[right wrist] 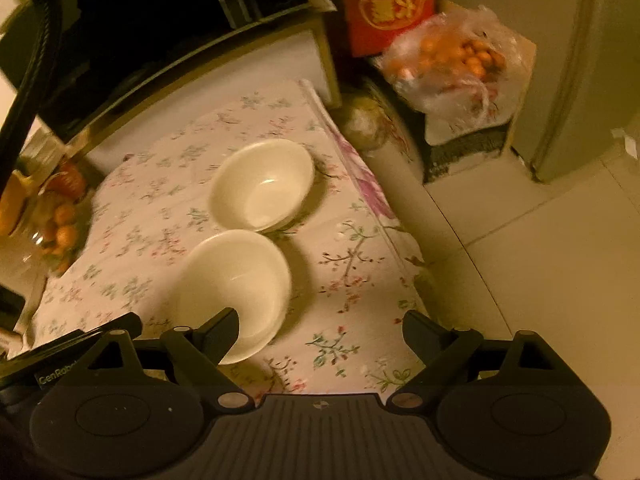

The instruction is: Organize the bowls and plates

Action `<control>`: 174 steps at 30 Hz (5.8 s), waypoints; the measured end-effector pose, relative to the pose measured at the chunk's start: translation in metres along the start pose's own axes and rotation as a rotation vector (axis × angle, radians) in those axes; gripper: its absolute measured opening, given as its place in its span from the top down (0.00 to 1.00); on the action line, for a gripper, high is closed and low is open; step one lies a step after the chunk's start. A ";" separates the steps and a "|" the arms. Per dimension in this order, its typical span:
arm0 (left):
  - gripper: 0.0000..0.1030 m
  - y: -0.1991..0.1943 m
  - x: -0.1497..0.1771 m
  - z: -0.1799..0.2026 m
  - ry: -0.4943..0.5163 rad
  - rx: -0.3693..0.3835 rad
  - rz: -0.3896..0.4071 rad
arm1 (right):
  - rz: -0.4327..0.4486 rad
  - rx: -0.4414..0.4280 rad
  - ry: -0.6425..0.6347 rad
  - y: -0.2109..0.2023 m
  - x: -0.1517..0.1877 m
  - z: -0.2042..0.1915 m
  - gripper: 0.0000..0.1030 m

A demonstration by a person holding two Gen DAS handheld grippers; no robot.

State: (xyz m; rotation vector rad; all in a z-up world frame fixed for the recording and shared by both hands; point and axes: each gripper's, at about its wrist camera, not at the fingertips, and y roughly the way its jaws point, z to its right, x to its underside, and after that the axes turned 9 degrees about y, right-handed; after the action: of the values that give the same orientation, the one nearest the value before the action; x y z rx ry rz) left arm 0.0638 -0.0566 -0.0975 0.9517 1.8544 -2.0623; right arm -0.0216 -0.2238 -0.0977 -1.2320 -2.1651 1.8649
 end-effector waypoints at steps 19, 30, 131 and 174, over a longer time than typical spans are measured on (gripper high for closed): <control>0.17 0.028 -0.011 0.012 0.002 0.014 -0.014 | -0.023 0.004 0.085 0.030 -0.017 0.014 0.15; 0.23 0.039 -0.013 0.015 -0.006 0.011 -0.027 | -0.059 -0.029 0.072 0.043 -0.015 0.001 0.25; 0.91 -0.053 0.047 0.001 0.001 0.177 0.007 | -0.049 -0.200 -0.158 -0.024 0.035 -0.030 0.93; 0.73 -0.040 0.072 0.020 0.123 0.059 -0.034 | -0.144 -0.089 -0.249 -0.006 0.056 -0.034 0.84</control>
State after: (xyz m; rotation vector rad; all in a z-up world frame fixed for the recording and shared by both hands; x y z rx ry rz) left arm -0.0201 -0.0490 -0.1073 1.0916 1.8906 -2.1345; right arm -0.0466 -0.1639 -0.1083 -0.8661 -2.4105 1.9739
